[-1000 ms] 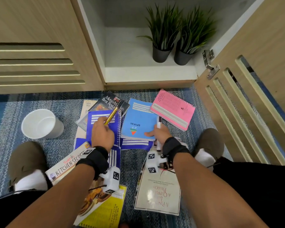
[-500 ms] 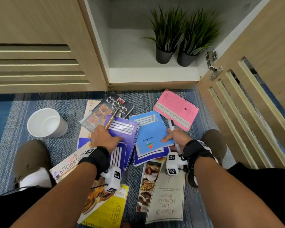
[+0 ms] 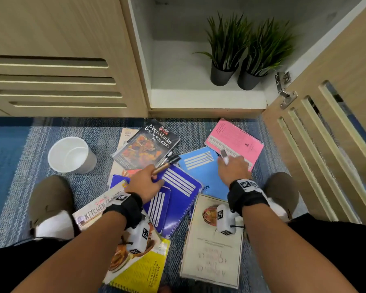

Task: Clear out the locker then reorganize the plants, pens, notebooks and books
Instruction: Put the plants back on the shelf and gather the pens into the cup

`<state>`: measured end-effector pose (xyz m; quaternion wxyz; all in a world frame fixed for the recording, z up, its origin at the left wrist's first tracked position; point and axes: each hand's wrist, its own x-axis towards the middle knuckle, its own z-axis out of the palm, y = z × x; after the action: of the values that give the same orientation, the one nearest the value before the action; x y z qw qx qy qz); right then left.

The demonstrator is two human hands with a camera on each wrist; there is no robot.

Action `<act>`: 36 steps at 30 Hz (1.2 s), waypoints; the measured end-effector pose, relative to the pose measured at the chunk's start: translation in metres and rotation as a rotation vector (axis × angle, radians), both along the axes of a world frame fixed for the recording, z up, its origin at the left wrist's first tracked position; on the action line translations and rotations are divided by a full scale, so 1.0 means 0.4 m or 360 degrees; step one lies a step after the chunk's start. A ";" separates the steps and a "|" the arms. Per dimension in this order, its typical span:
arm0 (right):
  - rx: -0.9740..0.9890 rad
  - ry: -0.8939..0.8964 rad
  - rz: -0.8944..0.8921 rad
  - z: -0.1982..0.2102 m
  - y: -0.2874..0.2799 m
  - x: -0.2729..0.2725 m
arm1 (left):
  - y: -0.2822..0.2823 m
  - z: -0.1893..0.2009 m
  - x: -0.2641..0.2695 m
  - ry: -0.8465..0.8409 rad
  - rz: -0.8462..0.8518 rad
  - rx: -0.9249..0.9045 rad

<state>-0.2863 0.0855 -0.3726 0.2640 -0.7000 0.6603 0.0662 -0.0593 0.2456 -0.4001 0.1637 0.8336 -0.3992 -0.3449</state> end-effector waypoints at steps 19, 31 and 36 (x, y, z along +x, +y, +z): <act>0.0841 -0.1393 -0.0746 -0.047 0.087 0.171 | -0.091 0.001 -0.040 -0.0594 -0.0378 -0.0043; 0.1040 -0.1450 -0.0960 -0.034 0.110 0.163 | -0.080 0.001 -0.017 -0.0499 -0.0323 -0.0288; 0.1221 -0.1572 -0.0934 0.008 0.063 0.150 | -0.083 0.072 0.013 -0.0253 -0.0559 -0.0618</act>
<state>-0.2263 0.1105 -0.3694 0.7698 -0.2975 0.5547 -0.1058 -0.0540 0.2122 -0.3712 0.2262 0.7290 -0.6080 -0.2185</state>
